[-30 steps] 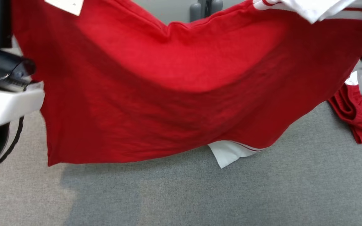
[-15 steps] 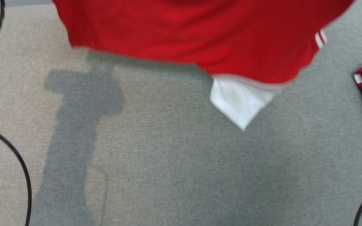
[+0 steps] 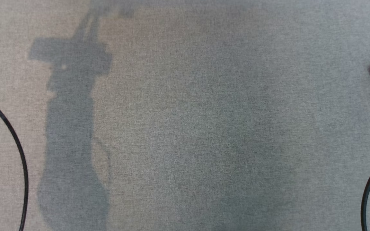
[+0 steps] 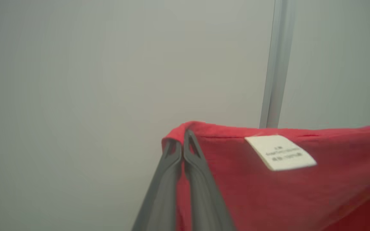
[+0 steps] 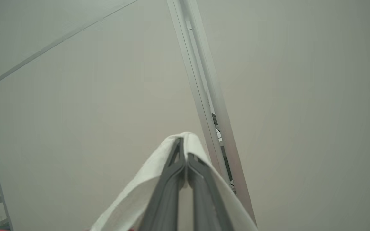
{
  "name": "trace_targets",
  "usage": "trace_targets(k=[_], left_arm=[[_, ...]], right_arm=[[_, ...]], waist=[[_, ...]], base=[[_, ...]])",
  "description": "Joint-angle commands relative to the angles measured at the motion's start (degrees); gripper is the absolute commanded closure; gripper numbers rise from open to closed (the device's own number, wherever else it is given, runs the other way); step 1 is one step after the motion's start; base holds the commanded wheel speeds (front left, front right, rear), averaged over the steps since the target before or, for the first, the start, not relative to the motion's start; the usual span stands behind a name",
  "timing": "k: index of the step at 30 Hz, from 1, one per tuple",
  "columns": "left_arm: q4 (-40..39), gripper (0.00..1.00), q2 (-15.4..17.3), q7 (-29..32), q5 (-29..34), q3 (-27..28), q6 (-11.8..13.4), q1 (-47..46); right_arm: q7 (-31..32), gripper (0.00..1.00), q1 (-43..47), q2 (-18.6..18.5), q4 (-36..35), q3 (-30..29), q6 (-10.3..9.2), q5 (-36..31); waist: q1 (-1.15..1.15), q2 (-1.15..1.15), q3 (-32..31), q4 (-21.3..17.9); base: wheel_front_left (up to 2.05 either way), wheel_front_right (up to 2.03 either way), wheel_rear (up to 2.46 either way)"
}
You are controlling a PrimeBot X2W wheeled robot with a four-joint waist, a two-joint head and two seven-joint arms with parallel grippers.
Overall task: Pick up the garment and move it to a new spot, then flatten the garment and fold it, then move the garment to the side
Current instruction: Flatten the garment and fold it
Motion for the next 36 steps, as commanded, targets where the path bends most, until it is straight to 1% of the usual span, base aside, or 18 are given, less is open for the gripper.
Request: trace_targets(k=[1, 2, 4, 6, 7, 9, 11, 13, 16, 17, 21, 23, 26, 30, 36], left_arm=[[1.2, 1.00, -0.1, -0.9, -0.3, -0.5, -0.2, 0.1], [2.5, 1.00, -0.7, -2.1, -0.3, -1.9, -0.5, 1.5], [3.3, 1.00, -1.3, -3.4, -0.6, -3.0, -0.5, 3.4], [3.5, 1.00, -2.2, -4.9, -1.8, -3.6, -0.4, 6.4], [3.3, 1.00, -2.0, -5.6, -1.5, -4.2, -0.5, 7.9], [2.5, 1.00, -2.9, -6.6, -3.0, -4.8, -0.5, 12.7], [0.9, 1.00, -3.5, -7.3, -4.2, -4.9, -0.5, 17.7], [-0.9, 1.00, -3.3, -7.7, -4.4, -4.2, -0.5, 23.2], [-5.7, 1.00, -3.2, -7.8, -4.5, -2.2, -0.3, 31.4], [-5.7, 1.00, -3.2, -7.8, -4.5, -2.2, -0.3, 31.4], [-12.7, 1.00, -2.2, -7.8, -3.5, 0.1, 1.0, 43.4], [-16.2, 1.00, -0.9, -7.8, -3.2, 1.0, 2.0, 48.7], [-21.3, 1.00, 0.8, -7.5, -3.1, 1.6, 4.0, 57.1], [-29.4, 1.00, 3.3, -4.5, -4.1, 1.7, 6.5, 66.3], [-45.2, 1.00, 6.4, 3.2, -5.0, 2.0, 13.6, 79.5]], right_arm=[[-0.2, 1.00, 0.4, -0.2, 1.1, 1.5, 0.00, 0.5], [0.3, 1.00, 2.2, -0.5, 1.9, 4.4, 0.00, 1.4], [0.8, 1.00, 4.6, -1.4, 2.0, 7.1, 0.00, 2.9], [1.2, 1.00, 8.0, -1.9, 0.9, 9.5, 0.00, 5.2], [1.2, 1.00, 9.9, -2.4, 0.1, 10.6, 0.00, 6.5], [1.5, 1.00, 15.1, -3.2, -1.7, 12.8, 0.00, 9.1], [1.4, 1.00, 20.6, -4.1, -4.3, 14.5, 0.00, 12.1], [1.2, 1.00, 27.2, -5.0, -7.4, 15.9, 0.00, 15.5], [0.7, 1.00, 36.9, -6.7, -12.6, 17.0, 0.00, 20.3], [0.7, 1.00, 36.9, -6.7, -12.6, 17.0, 0.00, 20.3], [0.3, 1.00, 49.9, -8.5, -18.7, 18.0, 0.00, 24.9], [0.4, 1.00, 55.6, -9.5, -21.5, 17.7, 0.00, 27.3], [1.5, 1.00, 62.9, -11.2, -25.0, 17.7, 0.00, 28.7], [2.9, 1.00, 71.4, -13.1, -28.7, 16.5, 0.00, 29.2], [6.3, 1.00, 82.3, -14.2, -34.8, 13.0, 0.00, 27.2]], waist=[[0.00, 0.00, 0.8, 0.0], [0.00, 0.00, 1.5, 0.1], [0.00, 0.00, 2.4, 0.4], [0.00, 0.00, 2.7, 0.6], [0.00, 0.00, 2.9, 0.7], [0.00, 0.00, 2.8, 0.7], [0.00, 0.00, 2.8, 0.9], [0.00, 0.00, 2.1, 1.0], [0.00, 0.00, 0.9, 1.0], [0.00, 0.00, 0.9, 1.0], [0.00, 0.00, -1.3, 0.5], [0.00, 0.00, -2.4, 0.1], [0.00, 0.00, -4.4, -0.8], [0.00, 0.00, -7.3, -1.0], [0.00, 0.00, -10.8, -1.4]], base=[[0.00, 0.00, 0.00], [0.00, 0.00, 0.00], [0.00, 0.00, 0.00], [0.00, 0.00, 0.00], [0.00, 0.00, 0.00], [0.00, 0.00, 0.00], [0.00, 0.00, 0.00], [0.00, 0.00, 0.00], [0.00, 0.00, 0.00], [0.00, 0.00, 0.00], [0.00, 0.00, 0.00], [0.00, 0.00, 0.00], [0.00, 0.00, 0.00], [0.00, 0.00, 0.00], [0.00, 0.00, 0.00]])
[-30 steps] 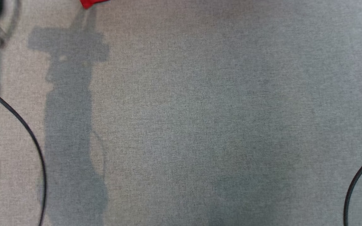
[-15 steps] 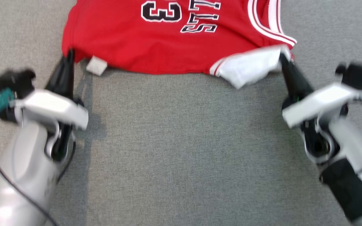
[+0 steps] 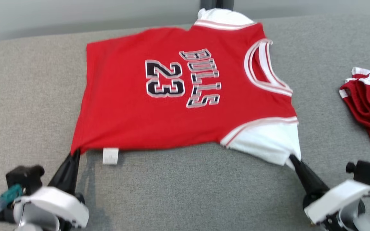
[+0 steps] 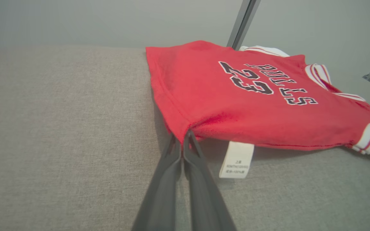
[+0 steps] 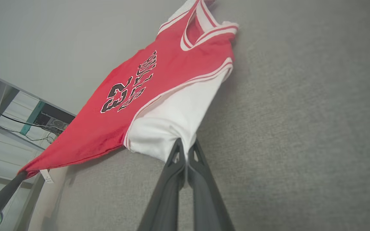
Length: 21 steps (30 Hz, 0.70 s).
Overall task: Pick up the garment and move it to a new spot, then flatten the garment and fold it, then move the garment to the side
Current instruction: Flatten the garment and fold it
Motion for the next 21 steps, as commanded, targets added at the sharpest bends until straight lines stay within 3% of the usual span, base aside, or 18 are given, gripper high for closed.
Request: trace_targets(k=[1, 9, 14, 21], left_arm=[[-1.6, 1.00, 0.9, 0.8, -0.3, 0.5, 1.1, 1.5], [-19.2, 1.00, 6.0, 8.4, -0.2, 2.7, 9.6, 14.4], [-25.2, 1.00, 8.3, 11.4, 0.2, 3.3, 12.2, 18.8], [-29.1, 1.00, 9.5, 14.6, 0.0, 2.9, 14.0, 21.2]], right_arm=[[0.7, 1.00, 1.5, -0.5, -0.9, -0.7, 0.00, -0.8], [10.3, 1.00, 15.8, 1.4, -12.3, -10.1, 0.00, -4.4], [19.4, 1.00, 24.4, 4.9, -20.5, -17.1, 0.00, -8.4], [33.0, 1.00, 31.8, 13.7, -31.8, -25.5, 0.00, -15.1]], waist=[[0.00, 0.00, -1.1, -0.3], [0.00, 0.00, -3.6, 0.1], [0.00, 0.00, -4.9, 0.4], [0.00, 0.00, -4.8, 0.4]], base=[[0.00, 0.00, 0.00], [0.00, 0.00, 0.00], [0.00, 0.00, 0.00], [0.00, 0.00, 0.00]])
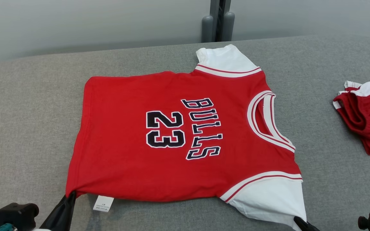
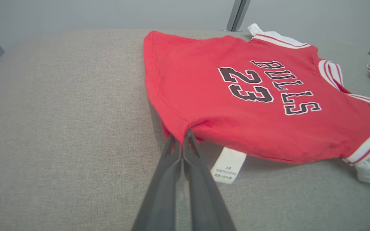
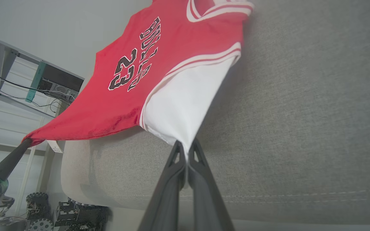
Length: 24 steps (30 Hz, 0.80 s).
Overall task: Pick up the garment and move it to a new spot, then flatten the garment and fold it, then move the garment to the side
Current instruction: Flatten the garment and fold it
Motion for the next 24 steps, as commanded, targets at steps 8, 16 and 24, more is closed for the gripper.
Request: trace_targets(k=[8, 16, 24], left_arm=[[-1.0, 1.00, 0.2, 1.4, 0.0, -0.7, 0.3, -1.2], [-0.2, 1.00, 1.4, 2.3, 0.6, -0.8, -2.5, -8.6], [4.0, 1.00, 0.9, 2.3, 0.2, -0.6, -5.1, -18.1]], right_arm=[[8.9, 1.00, -0.8, 4.7, -5.4, -5.1, 0.00, -4.2], [9.1, 1.00, -9.4, 5.3, -4.4, -6.8, 0.00, 0.4], [7.2, 1.00, -25.3, 5.3, 1.9, -7.2, 0.00, 0.2]], waist=[[0.00, 0.00, 2.4, 0.5], [0.00, 0.00, 7.5, 0.8], [0.00, 0.00, 13.6, 0.5]], base=[[0.00, 0.00, 0.00], [0.00, 0.00, 0.00], [0.00, 0.00, 0.00]])
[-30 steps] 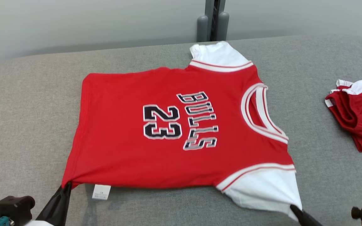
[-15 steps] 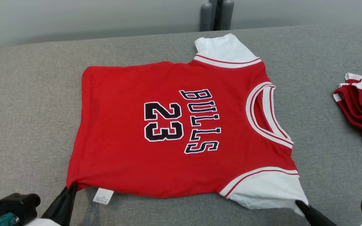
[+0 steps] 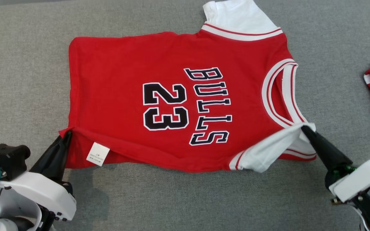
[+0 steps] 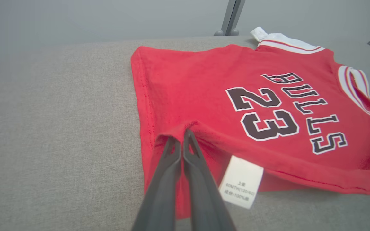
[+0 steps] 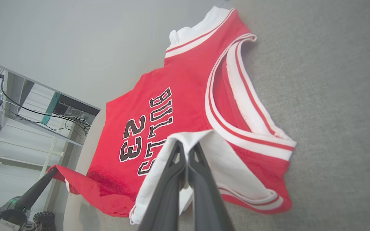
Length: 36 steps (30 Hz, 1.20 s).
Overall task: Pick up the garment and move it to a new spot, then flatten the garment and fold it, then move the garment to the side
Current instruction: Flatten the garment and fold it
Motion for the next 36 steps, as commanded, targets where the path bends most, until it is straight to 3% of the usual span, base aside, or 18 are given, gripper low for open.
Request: trace_targets(k=[1, 8, 16, 17, 18, 19, 20, 29, 36], left_arm=[[0.7, 1.00, 0.0, -0.3, -0.2, 0.3, -0.4, -1.5], [5.0, 1.00, -1.0, -1.3, -1.3, 0.3, -1.6, -4.3], [9.8, 1.00, -2.9, -2.8, -2.0, -0.6, -3.3, -6.8], [10.2, 0.96, -3.3, -3.0, -2.4, -0.7, -3.7, -7.0], [10.5, 0.73, -3.7, -3.3, -2.9, -0.8, -4.0, -7.0], [10.7, 0.38, -4.1, -3.9, -3.2, -0.5, -4.2, -7.1], [10.9, 0.00, -4.5, -4.5, -3.6, -0.3, -4.5, -7.2], [11.4, 0.00, -7.9, -11.5, -3.6, 1.7, -3.5, -6.8], [12.3, 0.00, -10.9, -22.2, 0.0, 3.4, -2.4, -7.7]], right_arm=[[-0.6, 1.00, -2.7, -0.1, 1.3, -0.4, 0.00, 0.1], [-0.6, 1.00, -14.9, -0.1, 9.8, 0.0, 0.00, -1.1], [-2.7, 1.00, -21.7, -0.1, 18.2, 1.2, 0.00, -2.5], [-3.6, 1.00, -22.3, -0.2, 18.9, 1.1, 0.01, -2.1], [-4.1, 0.95, -22.6, -0.1, 19.5, 1.3, 0.00, -1.7], [-4.8, 0.73, -22.8, -0.1, 20.1, 1.5, 0.00, -1.1], [-5.5, 0.01, -23.0, -0.2, 20.4, 1.6, 0.00, -0.6], [-12.3, 0.00, -19.6, -1.4, 19.4, 4.1, 0.00, 1.1], [-27.5, 0.00, -14.3, -4.6, 11.8, 6.5, 0.00, -6.3]], waist=[[0.00, 0.00, 1.7, -0.2], [0.00, 0.00, 4.8, -0.1], [0.00, 0.00, 6.2, 0.6], [0.00, 0.00, 6.3, 0.7], [0.00, 0.00, 6.2, 0.8], [0.00, 0.00, 6.1, 0.8], [0.00, 0.00, 6.0, 0.9], [0.00, 0.00, 3.5, 0.8], [0.00, 0.00, 0.5, 0.7]], base=[[0.00, 0.00, 0.00], [0.00, 0.00, 0.00], [0.00, 0.00, 0.00], [0.00, 0.00, 0.00], [0.00, 0.00, 0.00], [0.00, 0.00, 0.00], [0.00, 0.00, 0.00], [0.00, 0.00, 0.00], [0.00, 0.00, 0.00]])
